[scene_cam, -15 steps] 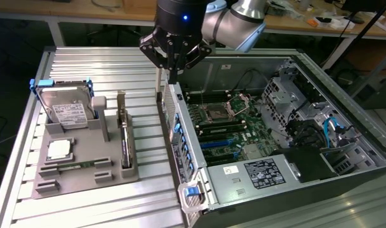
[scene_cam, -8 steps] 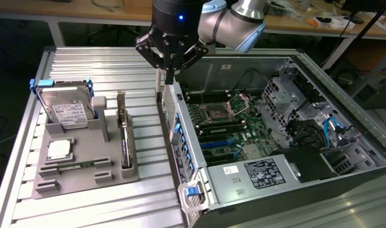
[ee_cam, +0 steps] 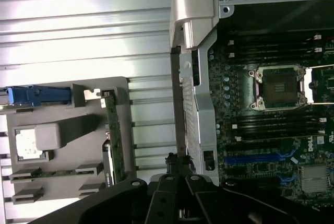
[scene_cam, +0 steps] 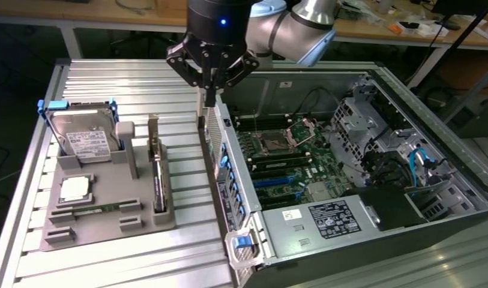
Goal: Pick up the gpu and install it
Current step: 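Reach for the gpu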
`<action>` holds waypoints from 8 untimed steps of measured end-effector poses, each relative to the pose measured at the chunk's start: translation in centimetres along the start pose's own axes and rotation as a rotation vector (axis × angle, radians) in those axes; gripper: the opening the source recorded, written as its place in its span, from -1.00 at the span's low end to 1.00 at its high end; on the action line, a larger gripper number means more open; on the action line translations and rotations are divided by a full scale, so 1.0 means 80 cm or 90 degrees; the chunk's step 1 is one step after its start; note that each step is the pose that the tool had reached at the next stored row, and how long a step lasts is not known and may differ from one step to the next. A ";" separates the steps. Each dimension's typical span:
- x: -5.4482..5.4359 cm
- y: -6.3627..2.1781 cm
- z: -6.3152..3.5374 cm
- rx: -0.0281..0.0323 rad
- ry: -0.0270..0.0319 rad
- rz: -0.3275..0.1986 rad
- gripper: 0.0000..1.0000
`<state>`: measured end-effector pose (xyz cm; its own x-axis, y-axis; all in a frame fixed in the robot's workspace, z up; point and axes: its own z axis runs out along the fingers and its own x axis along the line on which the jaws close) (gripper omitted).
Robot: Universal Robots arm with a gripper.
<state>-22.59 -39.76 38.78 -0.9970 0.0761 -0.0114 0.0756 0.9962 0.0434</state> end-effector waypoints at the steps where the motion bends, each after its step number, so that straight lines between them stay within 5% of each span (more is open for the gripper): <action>1: 0.001 0.000 0.000 0.0000 0.0001 0.000 -0.79; 8: 0.007 -0.001 0.000 0.0000 0.0004 0.000 -0.79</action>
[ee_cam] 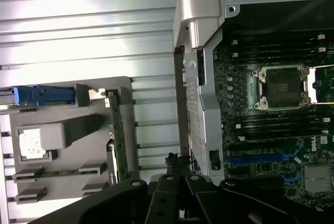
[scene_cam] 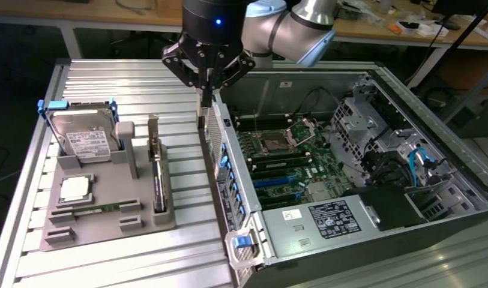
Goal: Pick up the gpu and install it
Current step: 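Reach for the gpu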
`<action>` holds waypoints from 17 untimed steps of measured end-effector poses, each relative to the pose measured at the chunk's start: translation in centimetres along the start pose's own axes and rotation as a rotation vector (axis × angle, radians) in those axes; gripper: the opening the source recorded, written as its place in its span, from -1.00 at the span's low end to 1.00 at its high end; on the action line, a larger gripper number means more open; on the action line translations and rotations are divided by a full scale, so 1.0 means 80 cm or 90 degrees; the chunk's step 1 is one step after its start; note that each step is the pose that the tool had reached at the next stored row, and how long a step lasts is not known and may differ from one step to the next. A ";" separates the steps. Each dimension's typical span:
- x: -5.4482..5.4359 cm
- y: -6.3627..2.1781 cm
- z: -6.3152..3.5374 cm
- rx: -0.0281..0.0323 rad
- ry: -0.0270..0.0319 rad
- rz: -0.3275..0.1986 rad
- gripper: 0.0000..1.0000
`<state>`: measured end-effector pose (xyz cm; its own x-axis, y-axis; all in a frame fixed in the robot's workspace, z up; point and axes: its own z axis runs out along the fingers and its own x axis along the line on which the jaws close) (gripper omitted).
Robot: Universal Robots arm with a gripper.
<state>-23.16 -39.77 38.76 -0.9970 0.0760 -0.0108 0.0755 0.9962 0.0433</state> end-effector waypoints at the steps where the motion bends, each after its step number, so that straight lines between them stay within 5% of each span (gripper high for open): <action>1: 0.001 0.000 0.000 0.0000 0.0000 0.000 -0.79; 17: 0.017 -0.001 0.000 0.0001 0.0007 0.000 -0.79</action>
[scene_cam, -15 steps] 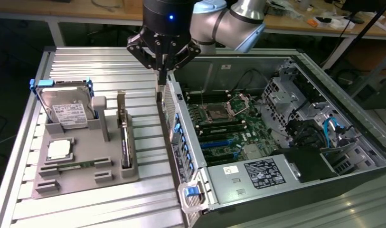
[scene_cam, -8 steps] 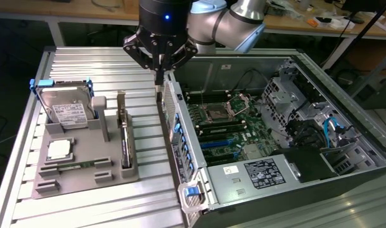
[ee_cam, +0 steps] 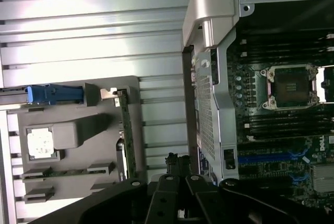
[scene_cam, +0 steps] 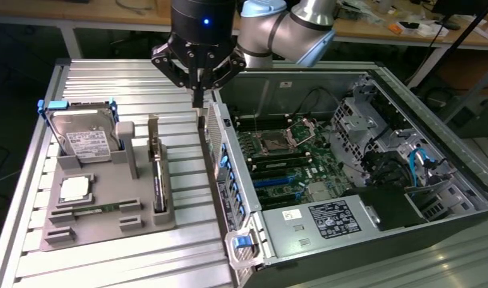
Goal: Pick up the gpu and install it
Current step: 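Reach for the gpu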
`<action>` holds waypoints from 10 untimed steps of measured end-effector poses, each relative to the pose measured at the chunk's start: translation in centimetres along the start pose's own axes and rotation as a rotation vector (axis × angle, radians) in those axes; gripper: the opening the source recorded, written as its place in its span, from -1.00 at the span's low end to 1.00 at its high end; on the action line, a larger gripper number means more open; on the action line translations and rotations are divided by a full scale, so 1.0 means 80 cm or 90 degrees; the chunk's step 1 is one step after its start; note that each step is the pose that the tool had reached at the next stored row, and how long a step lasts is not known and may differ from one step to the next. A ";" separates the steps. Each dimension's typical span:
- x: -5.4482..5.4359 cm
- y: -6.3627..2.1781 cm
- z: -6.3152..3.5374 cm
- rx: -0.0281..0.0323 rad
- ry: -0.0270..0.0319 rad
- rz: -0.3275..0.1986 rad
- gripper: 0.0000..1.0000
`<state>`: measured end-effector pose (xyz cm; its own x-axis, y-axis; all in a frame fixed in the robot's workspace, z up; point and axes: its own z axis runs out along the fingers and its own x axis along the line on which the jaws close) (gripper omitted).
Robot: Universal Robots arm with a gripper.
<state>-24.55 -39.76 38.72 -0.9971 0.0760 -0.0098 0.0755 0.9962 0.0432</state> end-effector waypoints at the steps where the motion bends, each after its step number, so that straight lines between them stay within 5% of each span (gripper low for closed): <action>1: 0.001 0.000 0.000 0.0000 0.0000 0.000 -0.79; 10: 0.008 -0.001 0.000 0.0000 0.0009 0.000 -0.79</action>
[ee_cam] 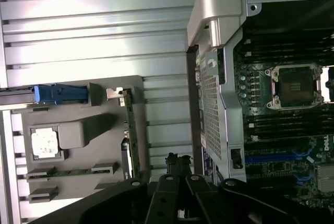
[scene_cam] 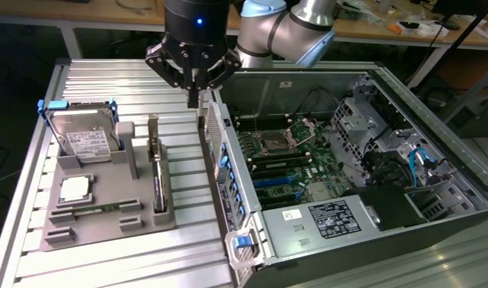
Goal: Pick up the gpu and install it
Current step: 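Reach for the gpu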
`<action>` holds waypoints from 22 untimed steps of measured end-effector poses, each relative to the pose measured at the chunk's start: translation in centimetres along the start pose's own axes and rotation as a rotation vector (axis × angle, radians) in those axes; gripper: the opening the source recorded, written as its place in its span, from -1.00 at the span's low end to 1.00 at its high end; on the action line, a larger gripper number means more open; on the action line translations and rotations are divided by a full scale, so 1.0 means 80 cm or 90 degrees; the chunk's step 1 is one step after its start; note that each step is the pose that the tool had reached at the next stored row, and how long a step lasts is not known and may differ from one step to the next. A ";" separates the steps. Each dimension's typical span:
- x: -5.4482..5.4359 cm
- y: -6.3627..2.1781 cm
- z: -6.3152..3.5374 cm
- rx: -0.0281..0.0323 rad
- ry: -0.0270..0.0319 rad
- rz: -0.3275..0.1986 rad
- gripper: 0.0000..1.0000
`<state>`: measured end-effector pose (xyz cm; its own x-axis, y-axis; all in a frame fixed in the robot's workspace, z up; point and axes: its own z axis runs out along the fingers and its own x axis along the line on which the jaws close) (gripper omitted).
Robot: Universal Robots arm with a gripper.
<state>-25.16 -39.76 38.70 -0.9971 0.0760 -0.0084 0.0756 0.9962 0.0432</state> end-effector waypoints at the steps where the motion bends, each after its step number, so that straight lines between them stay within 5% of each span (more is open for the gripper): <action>1: 0.001 0.000 0.000 0.0000 0.0001 0.000 -0.79; 22: 0.009 -0.001 0.000 0.0001 0.0008 0.000 -0.79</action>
<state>-25.88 -39.75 38.68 -0.9971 0.0760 -0.0072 0.0757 0.9962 0.0430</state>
